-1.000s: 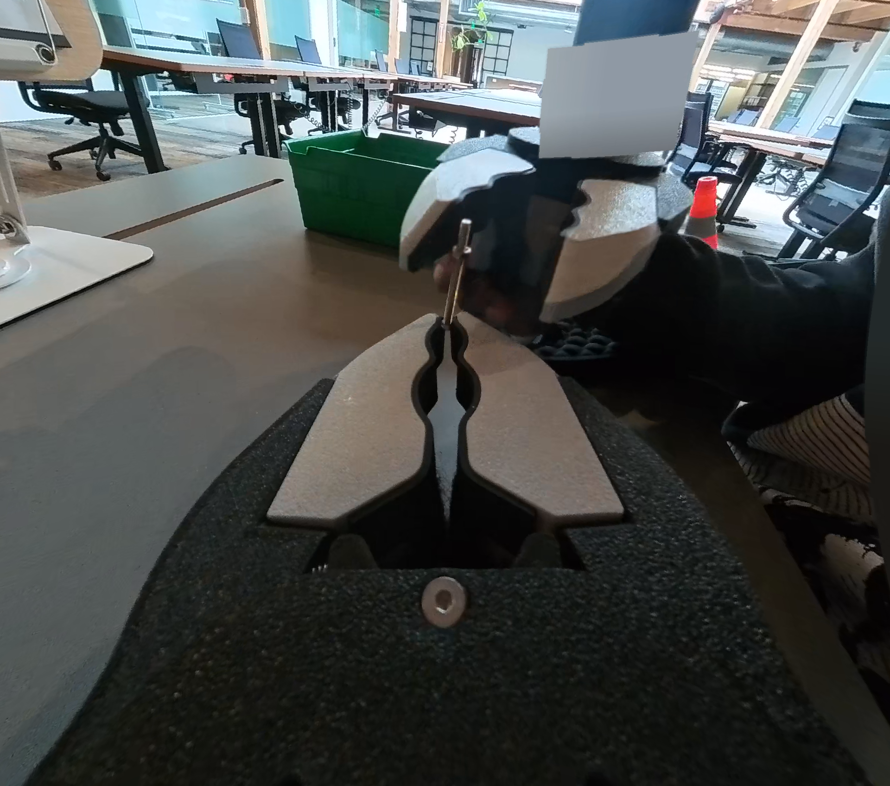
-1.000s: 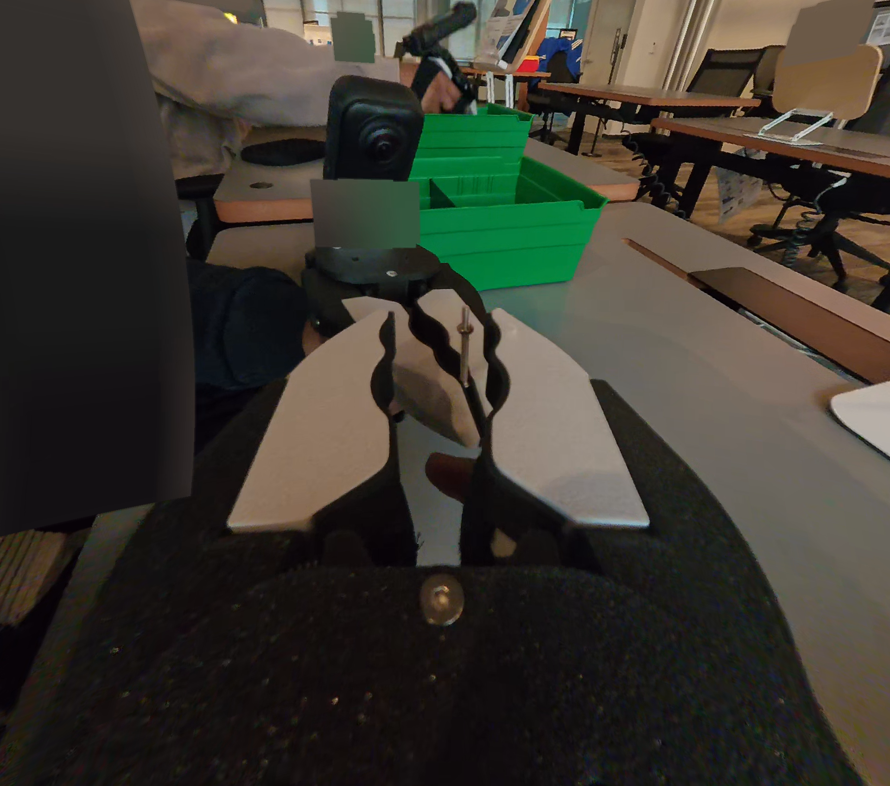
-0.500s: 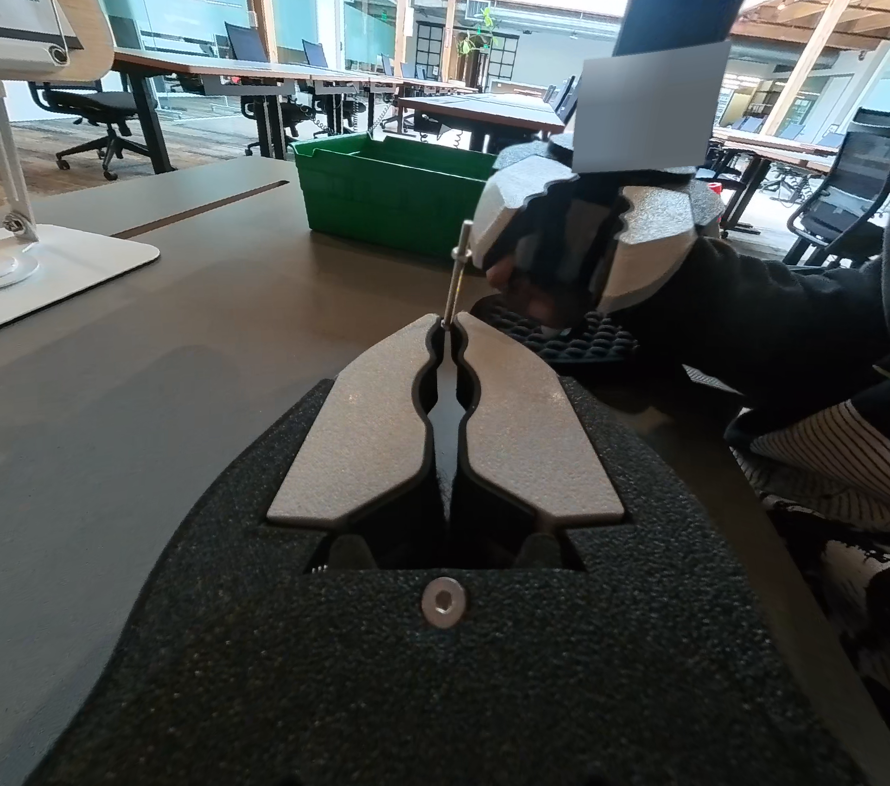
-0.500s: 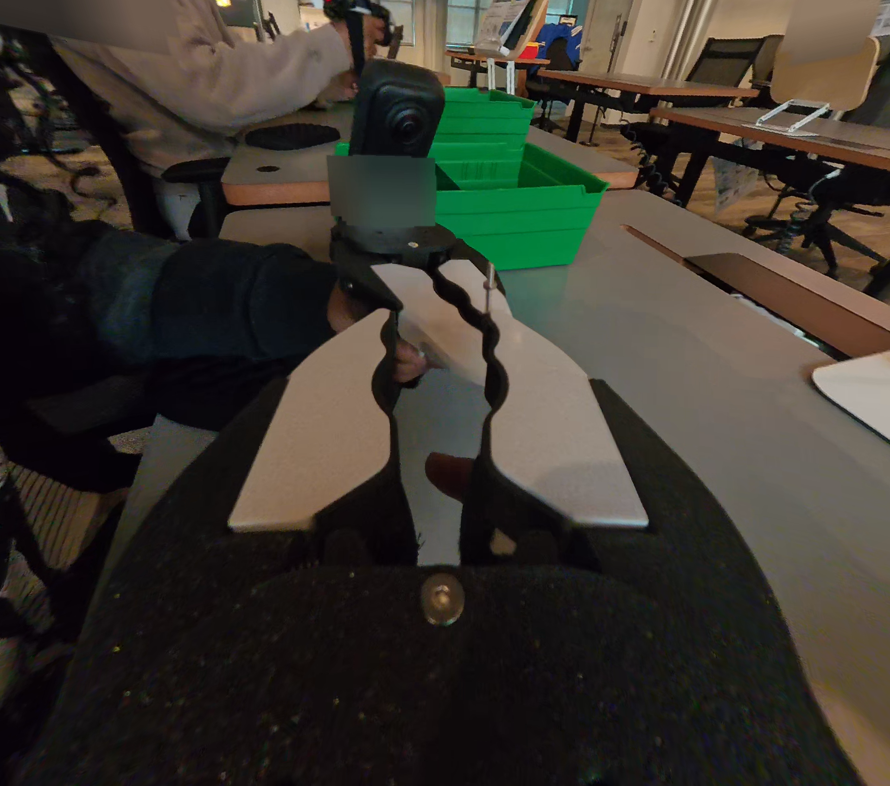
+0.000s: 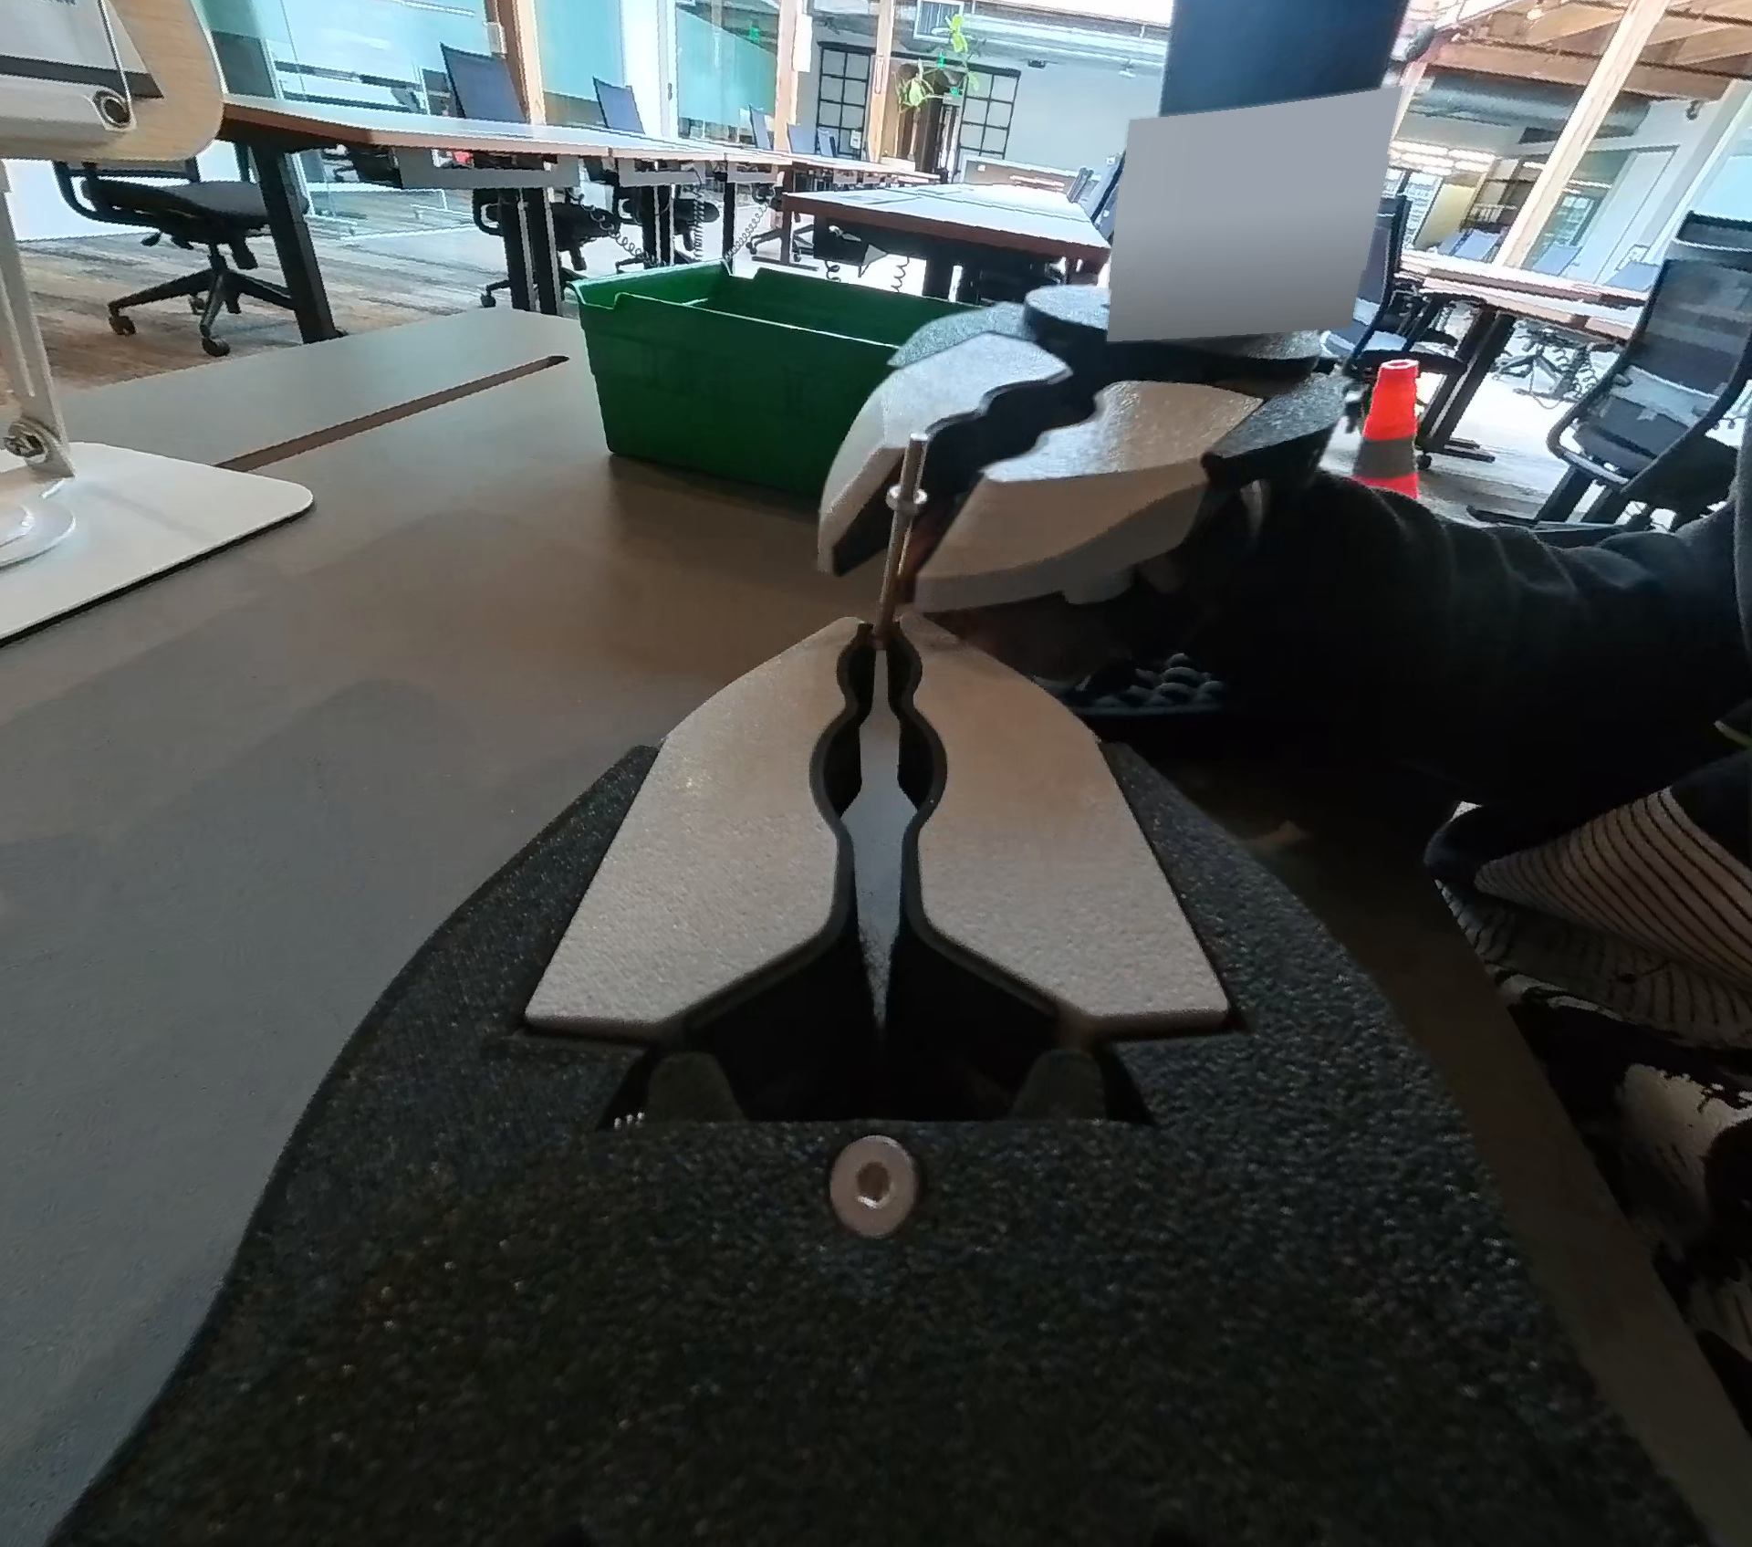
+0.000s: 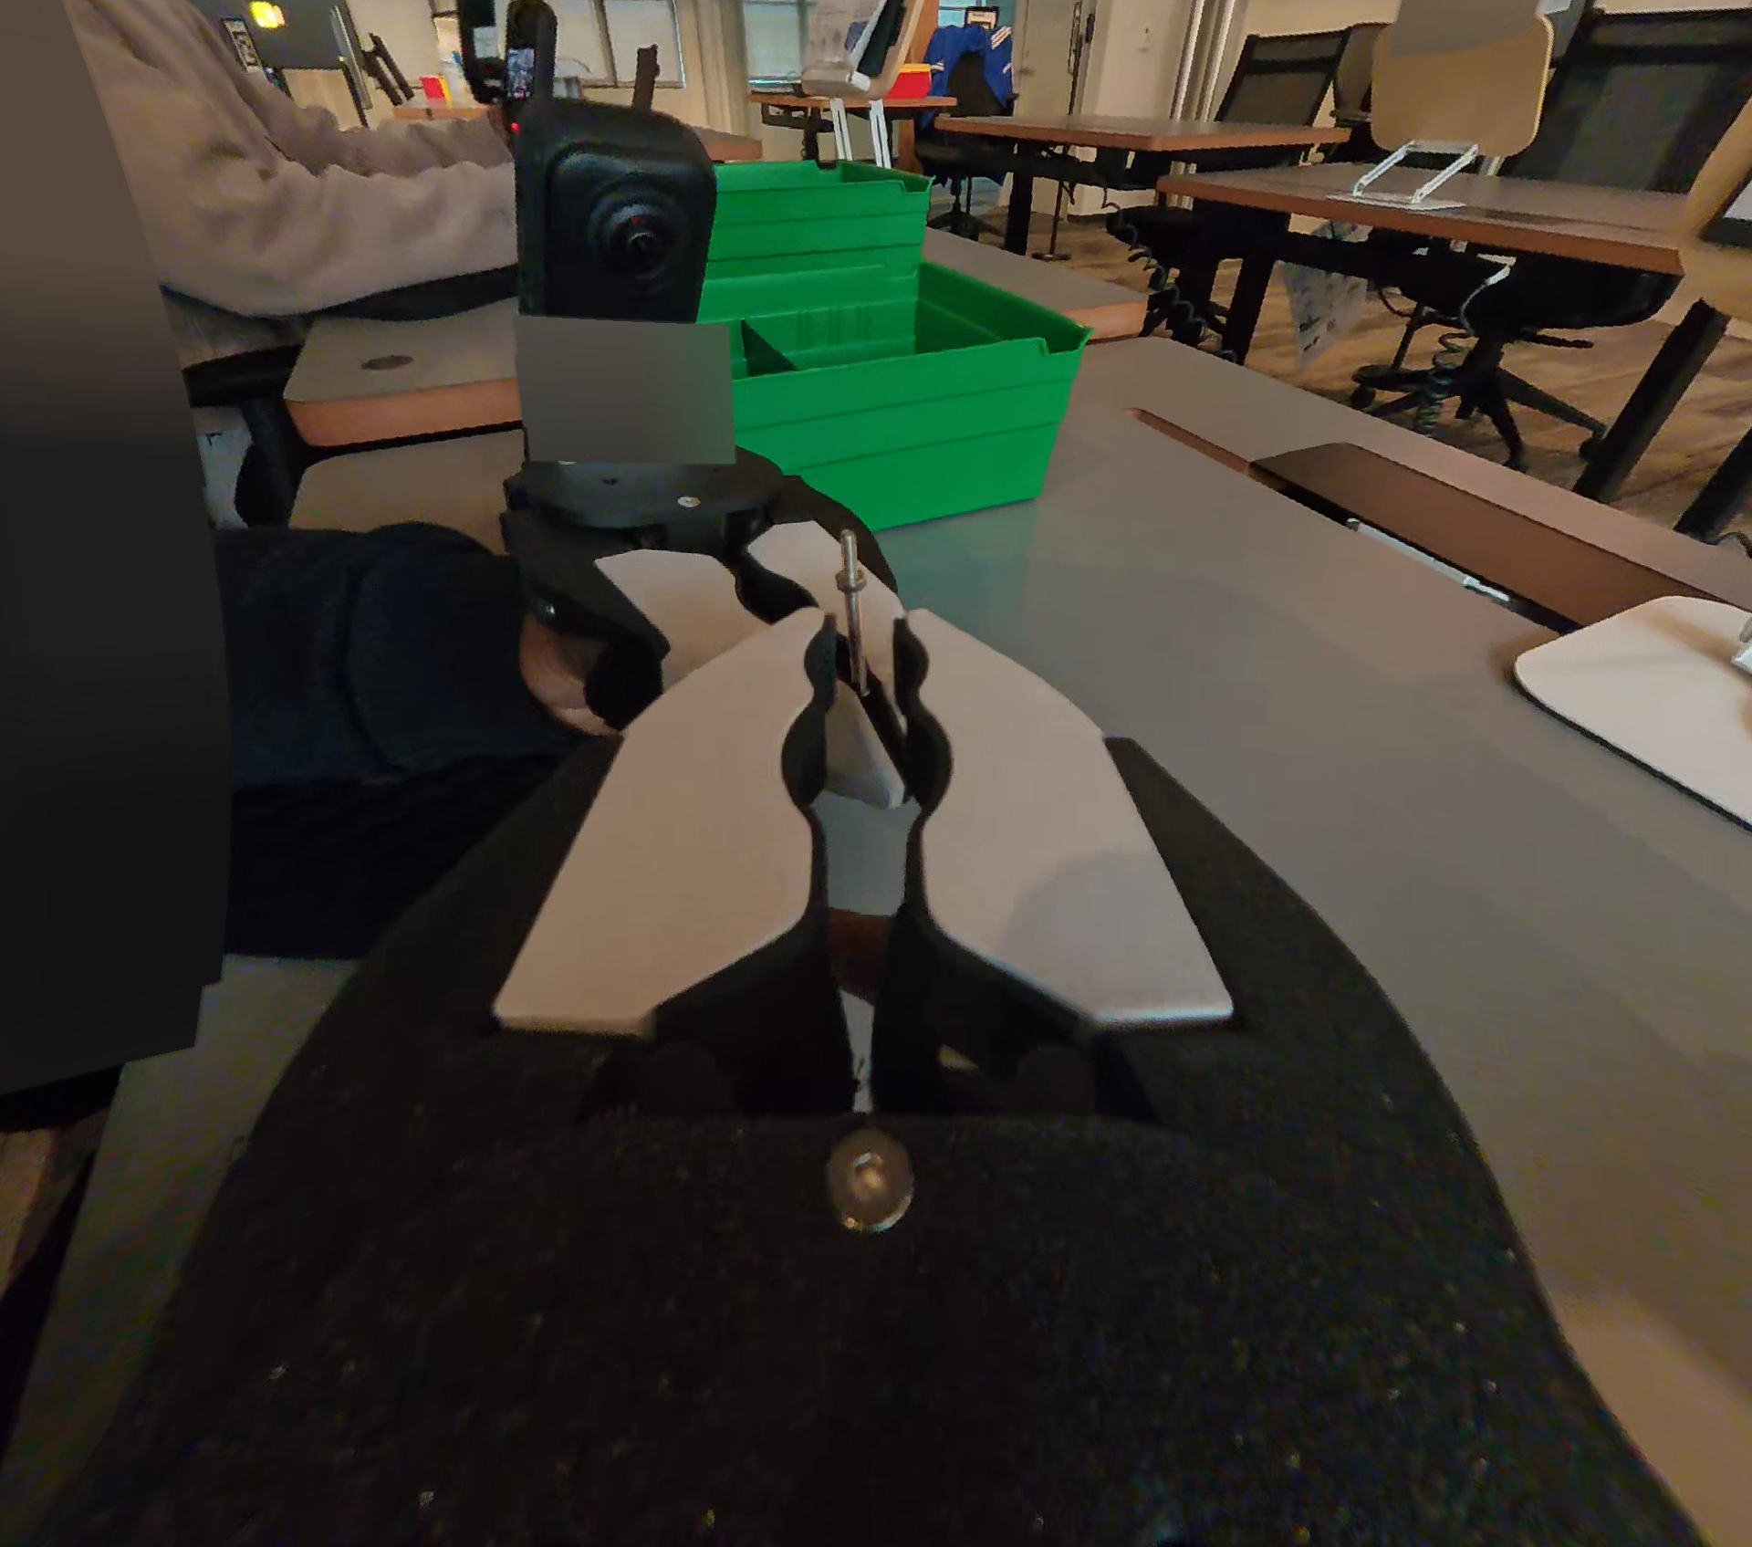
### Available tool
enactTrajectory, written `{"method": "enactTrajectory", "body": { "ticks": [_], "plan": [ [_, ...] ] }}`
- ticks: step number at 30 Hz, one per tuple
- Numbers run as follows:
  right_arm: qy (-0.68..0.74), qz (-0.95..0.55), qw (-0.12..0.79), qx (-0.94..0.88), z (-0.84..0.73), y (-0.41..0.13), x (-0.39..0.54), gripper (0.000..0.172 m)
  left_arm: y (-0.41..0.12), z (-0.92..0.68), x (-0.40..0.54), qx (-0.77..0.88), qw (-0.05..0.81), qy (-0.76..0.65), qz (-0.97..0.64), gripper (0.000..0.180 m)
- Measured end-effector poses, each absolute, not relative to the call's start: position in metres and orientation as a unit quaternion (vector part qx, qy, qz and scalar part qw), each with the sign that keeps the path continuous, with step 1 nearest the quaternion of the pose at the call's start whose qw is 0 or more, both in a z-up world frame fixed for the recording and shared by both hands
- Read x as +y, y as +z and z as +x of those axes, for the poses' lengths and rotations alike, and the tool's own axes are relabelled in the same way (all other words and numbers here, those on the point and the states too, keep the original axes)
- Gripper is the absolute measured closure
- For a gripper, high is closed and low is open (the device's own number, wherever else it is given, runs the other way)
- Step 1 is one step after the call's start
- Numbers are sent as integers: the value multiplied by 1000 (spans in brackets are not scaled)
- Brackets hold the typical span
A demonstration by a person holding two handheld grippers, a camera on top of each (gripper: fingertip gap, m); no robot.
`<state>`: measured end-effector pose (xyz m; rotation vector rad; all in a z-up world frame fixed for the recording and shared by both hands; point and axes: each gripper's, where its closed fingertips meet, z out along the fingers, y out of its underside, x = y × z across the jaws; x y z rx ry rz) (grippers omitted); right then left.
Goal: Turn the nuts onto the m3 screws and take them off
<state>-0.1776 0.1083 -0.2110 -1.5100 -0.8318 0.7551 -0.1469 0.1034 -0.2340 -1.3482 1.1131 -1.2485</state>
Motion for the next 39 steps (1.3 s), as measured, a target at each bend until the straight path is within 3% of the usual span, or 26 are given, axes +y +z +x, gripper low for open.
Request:
{"method": "enactTrajectory", "body": {
  "ticks": [9, 16, 23, 30, 39],
  "plan": [
    [327, -653, 581, -359, -176, -209, 108, 171, -233, -146, 103, 453, 484, -510, -548, 178],
    [312, -677, 578, -330, -148, -192, 115, 171, -233, -145, 113, 435, 507, -485, -564, 127],
    [144, -802, 536, -220, -4, -159, 151, 171, -229, -149, 119, 413, 528, -481, -566, 115],
    [0, -931, 348, -113, 171, -178, 164, 170, -220, -154, 123, 385, 556, -490, -550, 113],
    [-42, -991, 123, -34, 266, -281, 171, 170, -219, -158, 128, 375, 565, -487, -550, 114]
  ]
}}
